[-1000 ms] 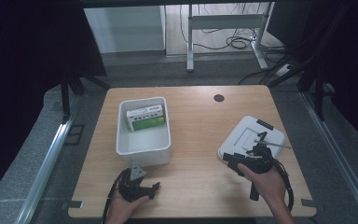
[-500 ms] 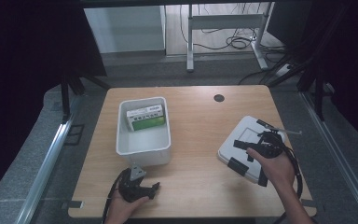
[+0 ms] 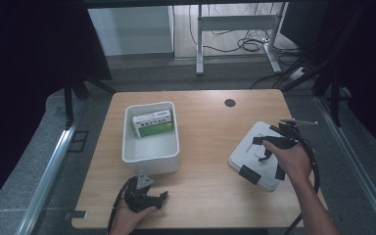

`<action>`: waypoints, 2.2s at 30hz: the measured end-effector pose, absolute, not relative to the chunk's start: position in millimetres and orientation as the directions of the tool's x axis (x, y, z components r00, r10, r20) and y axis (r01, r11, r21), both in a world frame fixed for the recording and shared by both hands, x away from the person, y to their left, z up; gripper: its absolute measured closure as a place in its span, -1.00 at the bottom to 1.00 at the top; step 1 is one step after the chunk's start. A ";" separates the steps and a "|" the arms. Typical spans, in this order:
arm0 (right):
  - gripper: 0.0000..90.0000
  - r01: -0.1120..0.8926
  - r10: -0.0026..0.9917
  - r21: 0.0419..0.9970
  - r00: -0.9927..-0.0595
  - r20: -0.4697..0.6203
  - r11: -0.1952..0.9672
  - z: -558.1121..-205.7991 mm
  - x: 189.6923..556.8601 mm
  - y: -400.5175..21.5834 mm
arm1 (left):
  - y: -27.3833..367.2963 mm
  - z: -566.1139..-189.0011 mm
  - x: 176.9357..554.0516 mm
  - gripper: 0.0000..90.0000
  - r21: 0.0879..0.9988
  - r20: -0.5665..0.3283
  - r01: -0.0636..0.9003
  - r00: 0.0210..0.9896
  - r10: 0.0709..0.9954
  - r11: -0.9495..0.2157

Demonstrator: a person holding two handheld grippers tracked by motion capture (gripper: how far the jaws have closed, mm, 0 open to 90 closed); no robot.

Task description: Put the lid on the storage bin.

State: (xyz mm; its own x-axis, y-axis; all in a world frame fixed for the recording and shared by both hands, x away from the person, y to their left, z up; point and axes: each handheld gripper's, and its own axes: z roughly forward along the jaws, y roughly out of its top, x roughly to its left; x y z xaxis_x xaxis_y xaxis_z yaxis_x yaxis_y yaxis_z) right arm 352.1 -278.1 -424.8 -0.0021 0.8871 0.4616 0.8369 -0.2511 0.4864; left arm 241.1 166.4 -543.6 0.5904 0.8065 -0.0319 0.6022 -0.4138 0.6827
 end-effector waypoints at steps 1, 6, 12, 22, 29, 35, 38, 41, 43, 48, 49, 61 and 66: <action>-0.10 0.840 0.887 0.475 0.015 0.461 -0.261 -424.4 354.6 -279.0 | 166.4 -543.6 241.1 -0.73 0.683 -0.032 0.602 0.590 0.806 -0.414; -0.08 0.847 0.899 0.459 0.050 0.436 -0.270 -423.1 363.3 -284.7 | 166.3 -543.6 241.1 -0.73 0.683 -0.031 0.602 0.590 0.806 -0.414; -0.07 0.857 0.902 0.404 0.144 0.407 -0.319 -428.4 374.9 -301.3 | 166.3 -543.6 241.0 -0.73 0.683 -0.032 0.602 0.590 0.807 -0.414; 0.03 0.867 0.888 0.325 0.241 0.391 -0.379 -450.6 382.8 -320.9 | 166.2 -543.7 241.0 -0.73 0.683 -0.032 0.603 0.589 0.807 -0.413; 0.35 0.872 0.857 0.235 0.311 0.410 -0.429 -468.6 385.4 -325.2 | 166.1 -543.7 240.9 -0.73 0.683 -0.033 0.604 0.588 0.808 -0.411; 0.79 0.860 0.809 0.160 0.371 0.456 -0.484 -471.0 388.3 -326.3 | 166.1 -543.7 240.9 -0.73 0.683 -0.033 0.603 0.588 0.808 -0.411; 0.82 0.851 0.798 0.143 0.398 0.453 -0.506 -469.4 389.4 -324.6 | 166.1 -543.7 240.9 -0.73 0.683 -0.033 0.603 0.588 0.808 -0.411; 0.83 0.846 0.788 0.131 0.411 0.459 -0.518 -469.8 389.0 -325.2 | 166.1 -543.7 240.8 -0.73 0.683 -0.033 0.603 0.588 0.808 -0.412; 0.85 0.832 0.769 0.119 0.434 0.470 -0.542 -469.8 388.2 -327.3 | 166.1 -543.7 240.8 -0.73 0.683 -0.033 0.604 0.588 0.808 -0.411; 0.86 0.817 0.761 0.127 0.451 0.466 -0.562 -466.4 385.4 -331.3 | 166.1 -543.7 240.8 -0.73 0.683 -0.033 0.604 0.588 0.808 -0.411; 0.86 0.816 0.760 0.129 0.450 0.468 -0.563 -465.0 384.6 -332.1 | 166.1 -543.7 240.8 -0.73 0.683 -0.033 0.604 0.588 0.808 -0.411; 0.87 0.839 0.779 0.187 0.359 0.515 -0.510 -429.5 378.9 -324.1 | 166.2 -543.6 240.9 -0.73 0.683 -0.031 0.602 0.589 0.807 -0.414; 0.87 0.854 0.798 0.219 0.309 0.518 -0.473 -412.3 377.3 -316.6 | 166.2 -543.7 240.9 -0.73 0.683 -0.031 0.602 0.589 0.807 -0.413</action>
State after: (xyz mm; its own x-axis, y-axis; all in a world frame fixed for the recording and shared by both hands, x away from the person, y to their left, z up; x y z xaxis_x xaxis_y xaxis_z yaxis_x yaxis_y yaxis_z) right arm 377.3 -316.6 -412.3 0.3094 0.7977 0.5176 0.8536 -0.4729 0.2185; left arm 240.9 166.2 -543.7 0.5894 0.8073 -0.0310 0.6022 -0.4135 0.6829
